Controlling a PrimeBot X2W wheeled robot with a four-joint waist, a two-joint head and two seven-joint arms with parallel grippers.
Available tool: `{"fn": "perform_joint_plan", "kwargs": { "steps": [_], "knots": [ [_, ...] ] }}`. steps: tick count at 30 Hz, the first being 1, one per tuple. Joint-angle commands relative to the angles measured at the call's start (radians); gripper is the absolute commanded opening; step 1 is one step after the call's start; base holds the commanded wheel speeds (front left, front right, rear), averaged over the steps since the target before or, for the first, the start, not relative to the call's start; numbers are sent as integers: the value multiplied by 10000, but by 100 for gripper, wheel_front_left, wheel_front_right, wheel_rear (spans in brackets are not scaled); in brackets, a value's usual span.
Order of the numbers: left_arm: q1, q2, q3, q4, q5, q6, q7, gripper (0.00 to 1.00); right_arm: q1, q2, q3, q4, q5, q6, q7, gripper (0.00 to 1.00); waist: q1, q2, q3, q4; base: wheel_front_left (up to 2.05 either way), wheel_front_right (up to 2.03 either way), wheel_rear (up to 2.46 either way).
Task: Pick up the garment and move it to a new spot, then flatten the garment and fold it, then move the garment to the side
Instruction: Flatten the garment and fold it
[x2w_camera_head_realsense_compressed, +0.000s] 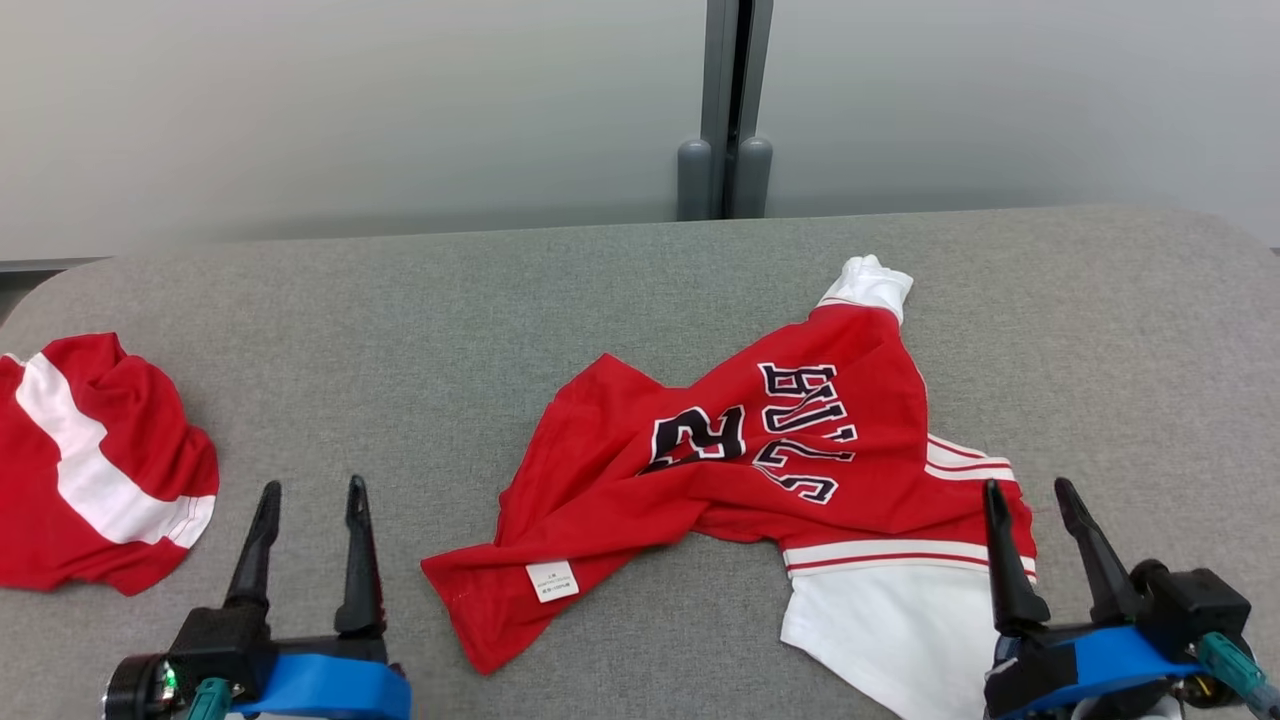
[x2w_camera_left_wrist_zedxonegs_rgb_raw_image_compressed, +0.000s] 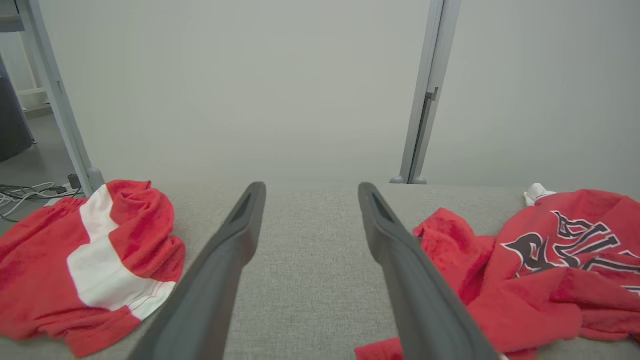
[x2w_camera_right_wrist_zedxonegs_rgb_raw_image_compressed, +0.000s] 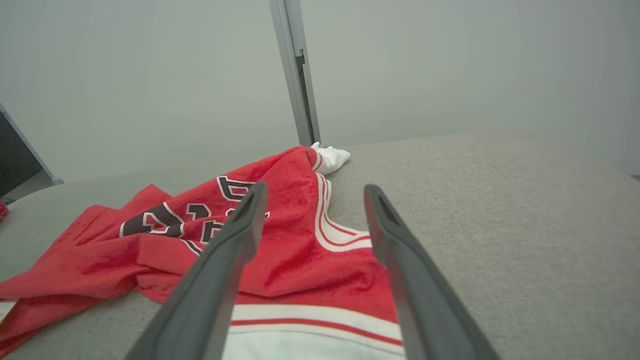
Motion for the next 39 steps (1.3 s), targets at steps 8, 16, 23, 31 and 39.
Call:
{"fn": "perform_joint_plan", "kwargs": {
  "steps": [8,16,23,31,39],
  "knots": [
    [203,49,299,335,345,20,-26,100,565,-21,-352,573,-579,1,6,100,0,0,-110,-44,0,0,0],
    [161,-51,333,379,369,-92,-26,100,413,-14,-493,1333,-852,1,374,100,0,0,-97,-34,0,0,0],
    [-56,-105,235,374,385,-186,-27,100,283,-13,-466,2464,-811,1,713,100,0,0,-19,178,0,0,0],
    [49,-155,263,288,343,-160,-26,100,403,4,66,3582,-119,4,550,100,0,0,108,242,0,0,0],
    [-62,-171,213,296,364,-119,-26,100,4,50,922,3904,546,24,189,15,0,0,166,151,0,0,0]
  ]
}}
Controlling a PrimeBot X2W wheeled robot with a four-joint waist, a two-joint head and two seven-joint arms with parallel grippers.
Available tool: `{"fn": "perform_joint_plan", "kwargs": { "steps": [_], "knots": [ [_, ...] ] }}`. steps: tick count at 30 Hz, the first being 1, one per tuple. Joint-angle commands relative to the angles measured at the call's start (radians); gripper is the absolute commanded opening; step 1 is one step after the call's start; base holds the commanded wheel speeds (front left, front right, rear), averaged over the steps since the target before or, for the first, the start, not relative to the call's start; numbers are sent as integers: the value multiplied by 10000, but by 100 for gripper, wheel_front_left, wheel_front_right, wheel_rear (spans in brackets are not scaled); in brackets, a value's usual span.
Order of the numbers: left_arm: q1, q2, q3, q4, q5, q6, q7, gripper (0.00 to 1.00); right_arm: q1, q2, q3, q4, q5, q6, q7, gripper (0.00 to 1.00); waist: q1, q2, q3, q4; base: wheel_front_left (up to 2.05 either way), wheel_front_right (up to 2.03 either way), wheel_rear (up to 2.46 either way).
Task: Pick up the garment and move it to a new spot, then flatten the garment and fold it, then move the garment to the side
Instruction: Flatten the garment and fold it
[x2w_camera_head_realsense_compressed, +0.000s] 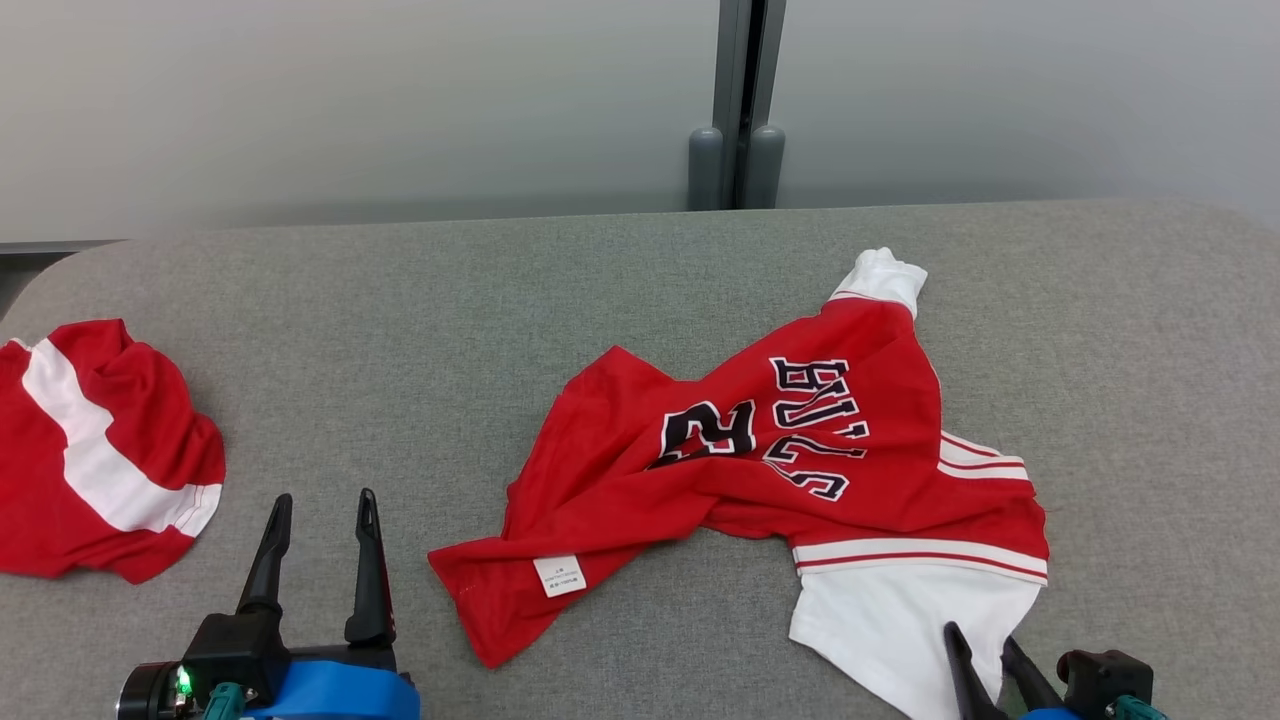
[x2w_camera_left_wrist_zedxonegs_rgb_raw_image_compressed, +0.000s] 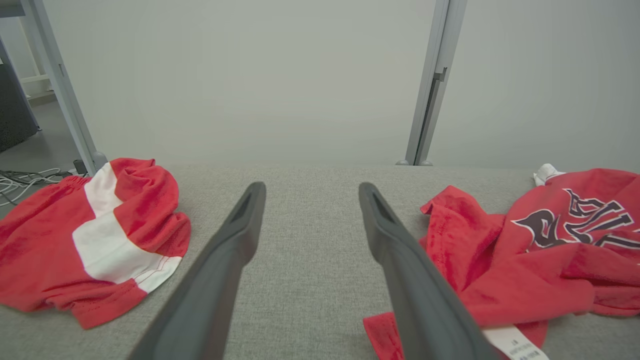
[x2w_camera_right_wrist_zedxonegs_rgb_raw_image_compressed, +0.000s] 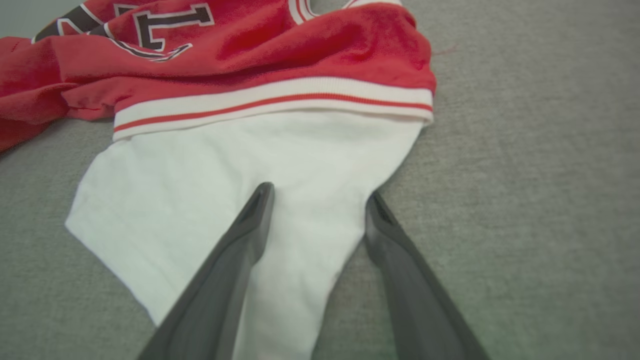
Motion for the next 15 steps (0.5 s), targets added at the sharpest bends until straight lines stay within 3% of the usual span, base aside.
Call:
{"fn": "perform_joint_plan", "kwargs": {
  "steps": [1,8,15],
  "knots": [
    [-151,-7,12,-1,40,37,-26,100,-15,110,93,123,-37,51,-21,0,0,0,-11,-19,0,0,0],
    [47,-13,60,50,7,30,-26,100,104,-123,-479,-565,-396,30,-173,0,0,0,-173,-200,0,0,0],
    [131,-16,0,168,-61,-10,-26,100,1015,-847,-1098,-1603,-488,28,-166,0,0,0,-404,-304,0,0,0]
  ]
}}
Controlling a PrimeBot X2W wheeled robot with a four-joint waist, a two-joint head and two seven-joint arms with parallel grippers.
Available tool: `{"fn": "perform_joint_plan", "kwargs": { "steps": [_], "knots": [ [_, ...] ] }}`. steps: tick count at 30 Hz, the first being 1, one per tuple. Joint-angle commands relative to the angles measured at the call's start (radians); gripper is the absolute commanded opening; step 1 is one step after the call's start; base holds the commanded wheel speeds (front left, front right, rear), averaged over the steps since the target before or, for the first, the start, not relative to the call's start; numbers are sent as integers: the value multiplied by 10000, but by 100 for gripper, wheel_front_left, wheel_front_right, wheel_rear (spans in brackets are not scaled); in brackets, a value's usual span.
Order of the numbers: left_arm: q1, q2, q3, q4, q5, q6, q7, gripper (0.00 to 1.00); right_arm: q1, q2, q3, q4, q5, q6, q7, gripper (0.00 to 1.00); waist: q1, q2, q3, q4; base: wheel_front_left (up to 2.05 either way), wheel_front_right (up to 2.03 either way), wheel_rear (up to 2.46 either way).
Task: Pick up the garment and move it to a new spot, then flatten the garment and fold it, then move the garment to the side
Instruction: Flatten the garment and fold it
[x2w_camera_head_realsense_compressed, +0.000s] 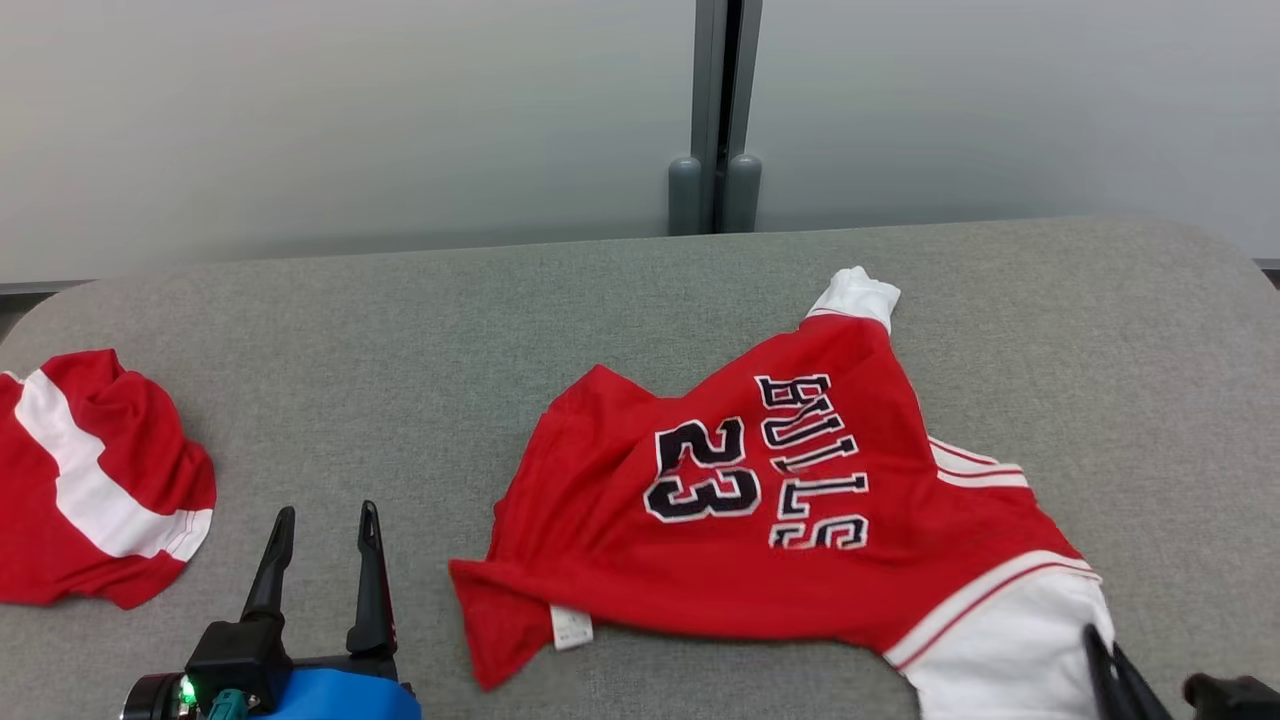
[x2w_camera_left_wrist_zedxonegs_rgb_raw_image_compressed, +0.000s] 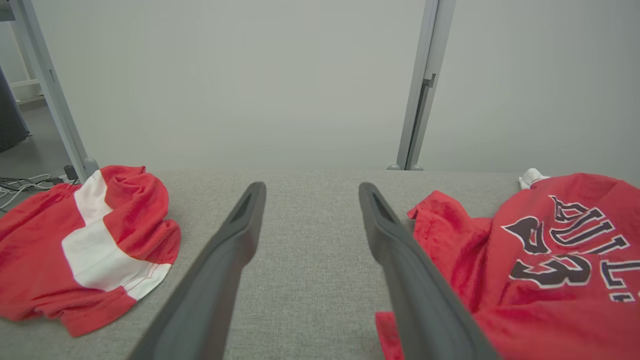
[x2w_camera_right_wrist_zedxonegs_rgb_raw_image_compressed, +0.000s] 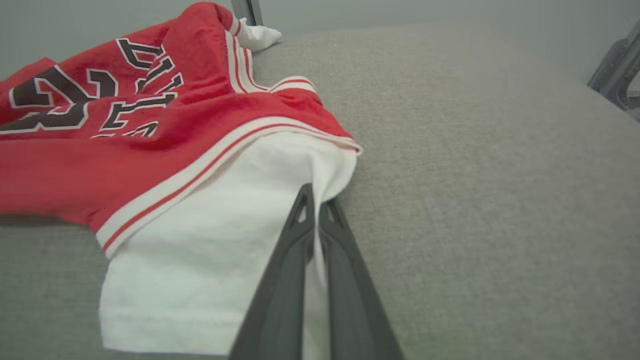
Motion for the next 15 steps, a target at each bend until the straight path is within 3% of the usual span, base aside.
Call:
{"fn": "perform_joint_plan", "kwargs": {
  "steps": [1,11,12,13,14,15],
  "knots": [
    [62,-8,7,17,-46,-17,-26,100,190,-120,-83,-74,10,-2,19,0,0,0,-36,-26,0,0,0],
    [170,-9,-175,82,-250,93,-26,100,2009,-976,-1044,-1653,734,-2,1506,0,0,0,-204,-265,0,0,0],
    [172,-6,-166,95,-254,91,-26,100,2054,-947,-1104,-1801,780,-1,1578,25,0,0,-210,-284,0,0,0],
    [177,-6,-161,110,-264,79,-26,100,2051,-906,-1163,-1924,789,-2,1617,87,0,0,-222,-302,0,0,0],
    [181,-8,-182,116,-283,93,-26,100,2018,-851,-1239,-2084,712,-2,1592,100,0,0,-243,-318,0,0,0],
    [192,-6,-202,116,-297,112,-26,100,1974,-791,-1348,-2246,625,-2,1480,100,0,0,-262,-326,0,0,0]
  ]
}}
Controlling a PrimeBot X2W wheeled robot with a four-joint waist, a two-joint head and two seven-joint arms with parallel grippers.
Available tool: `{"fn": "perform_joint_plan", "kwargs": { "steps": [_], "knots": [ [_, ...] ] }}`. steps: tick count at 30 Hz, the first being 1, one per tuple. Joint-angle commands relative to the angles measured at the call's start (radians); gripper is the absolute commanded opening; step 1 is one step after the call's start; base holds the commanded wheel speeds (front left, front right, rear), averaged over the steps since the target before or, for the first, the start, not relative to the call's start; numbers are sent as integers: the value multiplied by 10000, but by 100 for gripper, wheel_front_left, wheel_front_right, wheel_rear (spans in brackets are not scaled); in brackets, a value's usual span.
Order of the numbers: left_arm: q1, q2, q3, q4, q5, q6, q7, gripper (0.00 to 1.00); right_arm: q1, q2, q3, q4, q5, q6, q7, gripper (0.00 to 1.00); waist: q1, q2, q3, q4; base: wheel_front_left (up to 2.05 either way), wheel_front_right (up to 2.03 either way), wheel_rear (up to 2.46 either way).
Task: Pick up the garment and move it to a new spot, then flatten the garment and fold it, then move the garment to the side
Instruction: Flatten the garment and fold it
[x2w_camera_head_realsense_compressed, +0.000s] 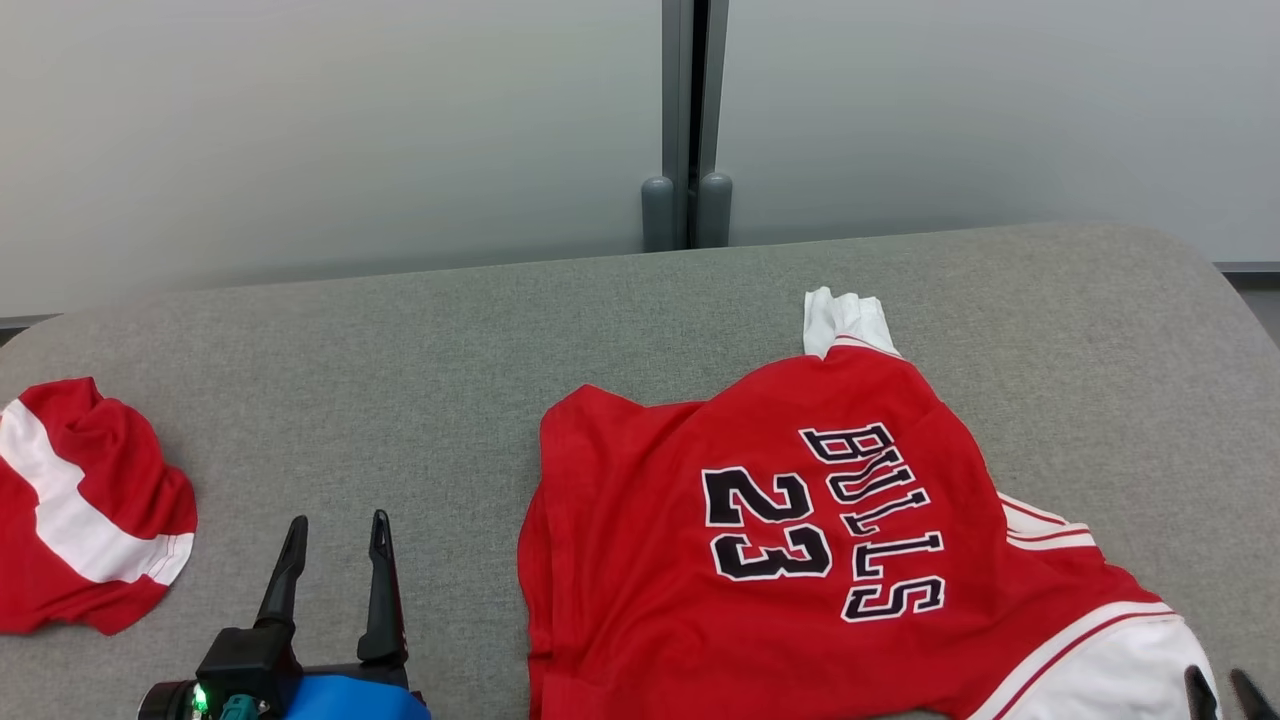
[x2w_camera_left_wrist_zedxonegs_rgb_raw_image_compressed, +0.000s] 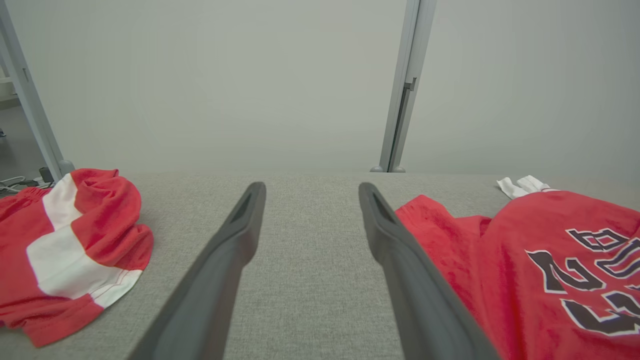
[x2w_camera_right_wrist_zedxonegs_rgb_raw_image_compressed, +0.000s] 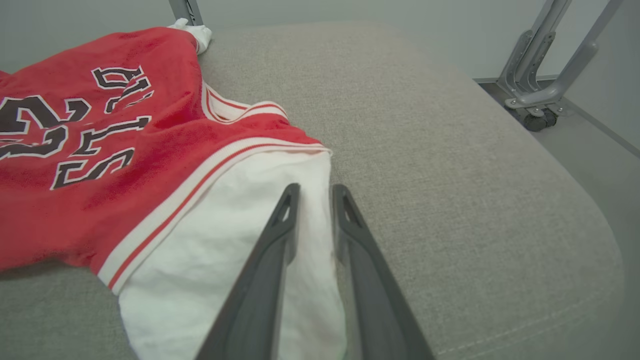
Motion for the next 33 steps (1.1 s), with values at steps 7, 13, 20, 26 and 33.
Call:
{"fn": "perform_joint_plan", "kwargs": {
  "steps": [7,13,20,26,33],
  "knots": [
    [107,-5,54,22,46,-57,-26,100,-500,554,-441,-1239,-1001,1,-917,100,0,0,-89,23,0,0,0],
    [114,-3,89,-36,123,-81,-26,100,-1148,1025,320,-2220,-1492,1,-1292,100,0,0,-88,57,0,0,0],
    [-138,-5,118,-69,213,-127,-26,100,-1898,1341,1668,-2131,-1869,1,-1483,100,0,0,78,167,0,0,0],
    [-261,-4,125,-13,264,-174,-26,100,-2286,1520,2221,-1389,-1929,1,-1534,100,0,0,160,286,0,0,0],
    [-800,-5,-93,193,300,-279,-26,100,-2527,1576,2213,-1122,-1948,1,-1537,100,0,0,360,194,0,0,0]
  ]
}}
